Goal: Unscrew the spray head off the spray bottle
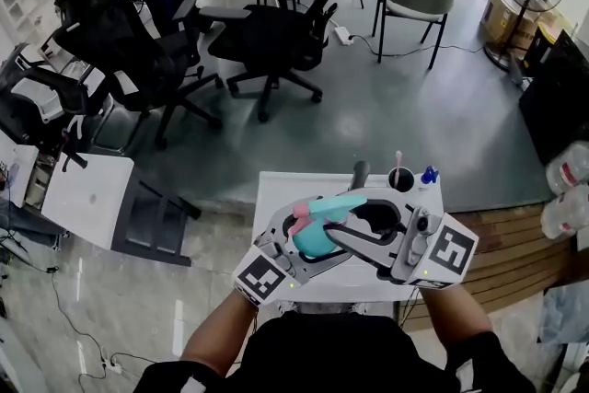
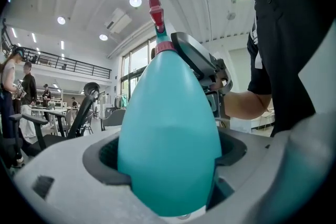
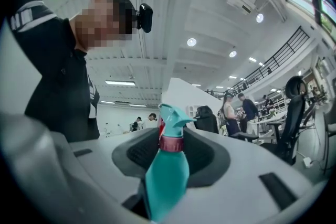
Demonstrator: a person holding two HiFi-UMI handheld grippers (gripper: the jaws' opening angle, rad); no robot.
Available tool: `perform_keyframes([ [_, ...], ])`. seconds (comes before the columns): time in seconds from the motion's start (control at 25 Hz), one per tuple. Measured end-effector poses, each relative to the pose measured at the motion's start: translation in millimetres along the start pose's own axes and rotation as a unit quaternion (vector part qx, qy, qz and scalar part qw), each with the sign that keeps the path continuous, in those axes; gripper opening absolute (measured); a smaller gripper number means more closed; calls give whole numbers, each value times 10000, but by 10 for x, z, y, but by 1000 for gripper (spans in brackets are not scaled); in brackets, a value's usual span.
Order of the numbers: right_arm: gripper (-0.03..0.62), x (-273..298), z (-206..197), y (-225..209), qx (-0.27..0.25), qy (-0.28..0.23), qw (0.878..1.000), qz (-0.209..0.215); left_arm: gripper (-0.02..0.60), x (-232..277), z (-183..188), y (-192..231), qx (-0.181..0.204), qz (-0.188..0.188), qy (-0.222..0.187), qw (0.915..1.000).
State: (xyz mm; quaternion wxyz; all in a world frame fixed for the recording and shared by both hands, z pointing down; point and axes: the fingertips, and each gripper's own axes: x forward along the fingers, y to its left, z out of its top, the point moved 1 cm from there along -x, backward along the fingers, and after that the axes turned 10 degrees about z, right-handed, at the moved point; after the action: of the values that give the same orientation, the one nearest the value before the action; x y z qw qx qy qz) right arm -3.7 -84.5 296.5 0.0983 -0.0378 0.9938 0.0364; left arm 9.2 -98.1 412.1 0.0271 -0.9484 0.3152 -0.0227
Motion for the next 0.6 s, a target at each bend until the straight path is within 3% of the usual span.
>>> perform_keyframes([
  [0.2, 209, -16, -1, -55, -230, 52, 9966, -790, 460, -21, -44, 204, -168, 586, 110, 9981],
  [0.4, 209, 10, -56, -41, 17, 19, 9918, -1276, 460, -27, -109, 265, 434, 713, 68, 9965],
  [0.6, 201, 7, -84, -56, 127, -5, 9885, -1505, 460, 18, -108, 263, 616, 911, 121, 9939],
])
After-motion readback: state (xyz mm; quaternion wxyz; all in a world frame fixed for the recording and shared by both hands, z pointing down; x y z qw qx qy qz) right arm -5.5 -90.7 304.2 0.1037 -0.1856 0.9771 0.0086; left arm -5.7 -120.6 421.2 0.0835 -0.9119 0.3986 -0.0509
